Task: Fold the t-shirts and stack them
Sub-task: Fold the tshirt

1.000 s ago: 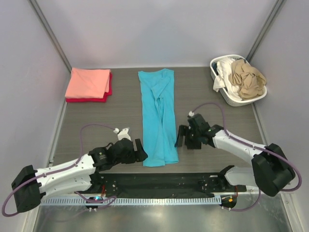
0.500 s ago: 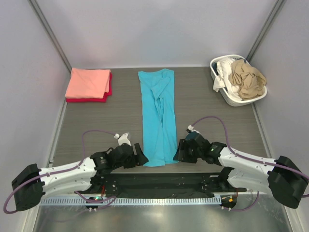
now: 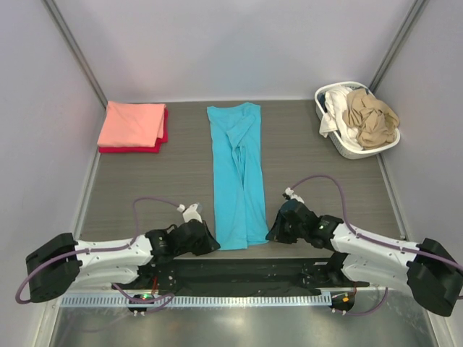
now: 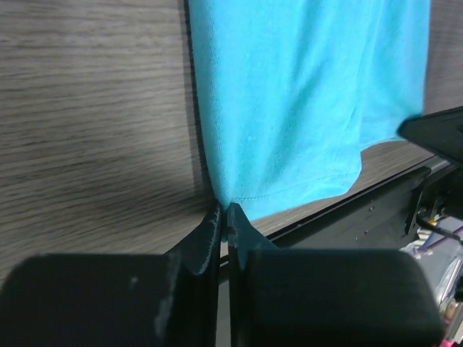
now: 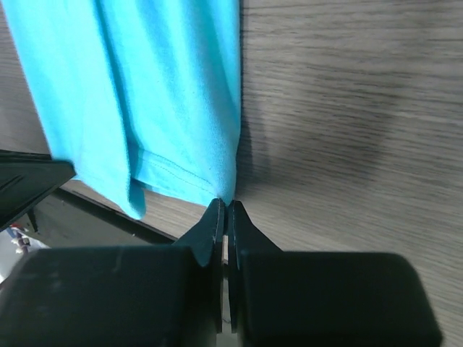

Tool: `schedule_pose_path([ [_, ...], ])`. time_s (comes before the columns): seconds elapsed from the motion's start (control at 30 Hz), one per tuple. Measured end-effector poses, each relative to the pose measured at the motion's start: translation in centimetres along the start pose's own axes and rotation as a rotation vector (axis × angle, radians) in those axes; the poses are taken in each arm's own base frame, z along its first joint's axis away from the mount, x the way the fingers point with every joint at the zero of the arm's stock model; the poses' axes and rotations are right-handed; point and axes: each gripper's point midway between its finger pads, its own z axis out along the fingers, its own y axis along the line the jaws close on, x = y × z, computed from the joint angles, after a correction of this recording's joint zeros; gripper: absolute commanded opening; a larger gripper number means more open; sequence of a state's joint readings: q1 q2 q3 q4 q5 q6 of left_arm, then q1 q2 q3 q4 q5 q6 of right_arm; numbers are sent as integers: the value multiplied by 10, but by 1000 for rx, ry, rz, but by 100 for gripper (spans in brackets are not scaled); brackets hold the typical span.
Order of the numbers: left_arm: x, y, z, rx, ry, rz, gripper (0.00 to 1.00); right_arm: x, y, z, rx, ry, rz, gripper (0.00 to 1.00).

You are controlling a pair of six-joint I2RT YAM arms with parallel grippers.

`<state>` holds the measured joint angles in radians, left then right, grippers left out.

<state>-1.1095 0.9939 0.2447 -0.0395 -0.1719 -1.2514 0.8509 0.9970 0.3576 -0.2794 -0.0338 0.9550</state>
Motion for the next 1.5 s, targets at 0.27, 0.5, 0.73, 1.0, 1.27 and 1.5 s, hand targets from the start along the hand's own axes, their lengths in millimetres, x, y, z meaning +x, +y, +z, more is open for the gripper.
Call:
schedule_pose_path([
  [0.27,5,-24,-20,32,-6,30,0,-5,7,-38,-77,-77,39,1],
  [0.5,-23,-80,-47,54,-63,47,0,-23,22,-67,-67,-126,50,1],
  [0.73,-106,-106,-71,2,-245,67,0,-85,51,-70,65,-203,-34,1],
  [1.0,-191,-68,-45,-145,-284,56,0,-198,60,-48,162,-285,-64,1],
  [1.27,-246,-60,9,-153,-208,77,0,-266,52,-3,210,-252,-129,1],
  [1.5,-297,-66,43,-122,-191,113,0,-308,46,17,206,-251,-142,1],
])
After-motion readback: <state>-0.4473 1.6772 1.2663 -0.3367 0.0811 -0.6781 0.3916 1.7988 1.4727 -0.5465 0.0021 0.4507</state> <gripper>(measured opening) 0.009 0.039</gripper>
